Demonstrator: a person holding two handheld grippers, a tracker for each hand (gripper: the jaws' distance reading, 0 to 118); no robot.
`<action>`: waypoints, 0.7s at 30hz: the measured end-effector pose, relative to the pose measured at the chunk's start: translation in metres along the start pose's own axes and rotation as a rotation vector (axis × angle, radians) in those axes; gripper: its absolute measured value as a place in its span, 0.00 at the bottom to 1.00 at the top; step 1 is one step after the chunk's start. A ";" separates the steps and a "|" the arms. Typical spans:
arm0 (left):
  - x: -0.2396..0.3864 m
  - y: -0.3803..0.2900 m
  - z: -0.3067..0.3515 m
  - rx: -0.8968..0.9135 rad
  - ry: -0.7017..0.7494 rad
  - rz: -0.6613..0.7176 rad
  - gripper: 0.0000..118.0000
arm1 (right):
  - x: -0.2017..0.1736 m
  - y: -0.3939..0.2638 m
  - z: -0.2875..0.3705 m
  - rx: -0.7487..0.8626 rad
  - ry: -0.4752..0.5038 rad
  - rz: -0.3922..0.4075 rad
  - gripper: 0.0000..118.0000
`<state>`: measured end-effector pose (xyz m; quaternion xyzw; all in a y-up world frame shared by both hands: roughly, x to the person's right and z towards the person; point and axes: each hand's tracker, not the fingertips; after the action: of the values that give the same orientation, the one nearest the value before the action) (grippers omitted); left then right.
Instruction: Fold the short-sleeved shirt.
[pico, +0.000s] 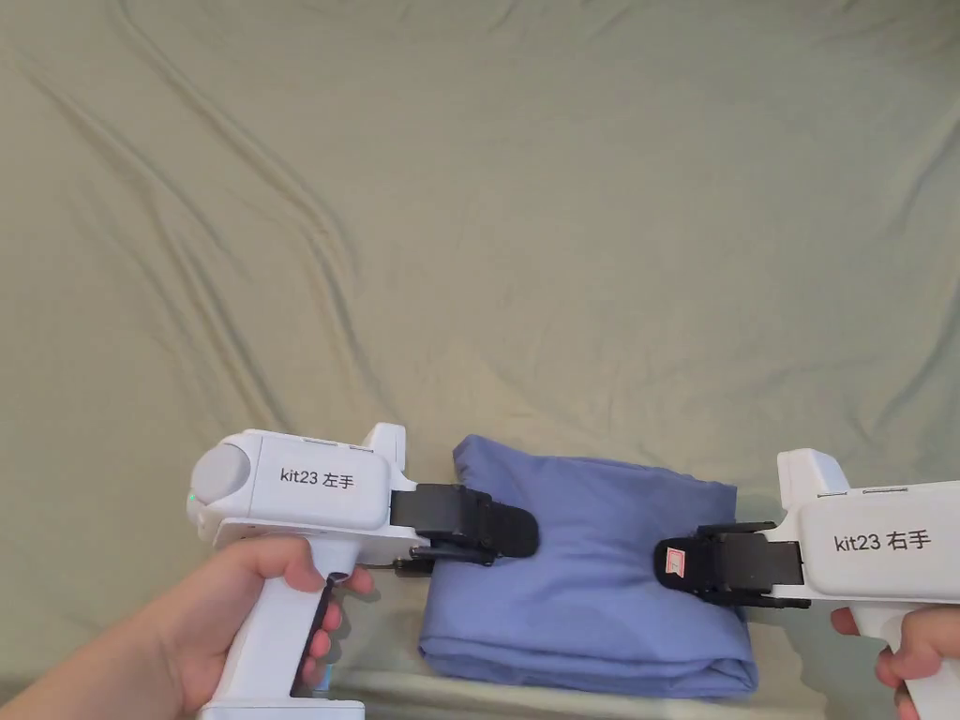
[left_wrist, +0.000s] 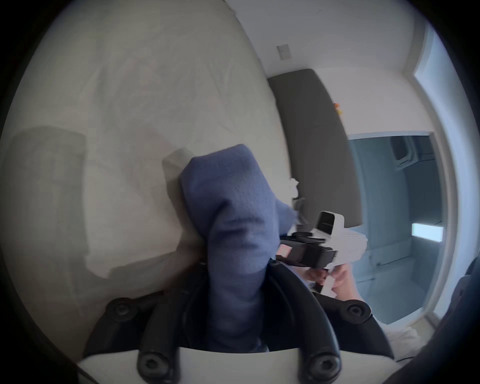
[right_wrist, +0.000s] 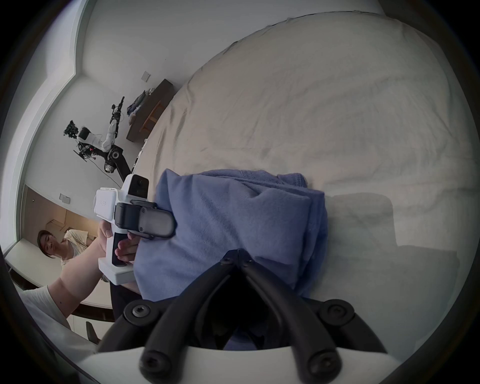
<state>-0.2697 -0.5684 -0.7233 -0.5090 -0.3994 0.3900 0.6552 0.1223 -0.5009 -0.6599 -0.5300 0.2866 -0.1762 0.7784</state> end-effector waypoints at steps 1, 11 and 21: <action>0.001 0.006 0.003 -0.030 0.016 0.065 0.18 | 0.000 -0.001 0.002 0.007 0.011 -0.002 0.00; 0.062 0.016 0.063 -0.040 0.306 -0.132 0.15 | -0.045 -0.015 0.040 0.184 0.042 0.153 0.00; 0.097 0.057 0.244 -0.055 0.955 -0.256 0.14 | -0.081 -0.023 0.063 0.239 0.043 0.215 0.00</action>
<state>-0.4635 -0.3830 -0.7268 -0.5947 -0.1242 0.0189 0.7940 0.1002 -0.4171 -0.6004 -0.3959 0.3353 -0.1359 0.8440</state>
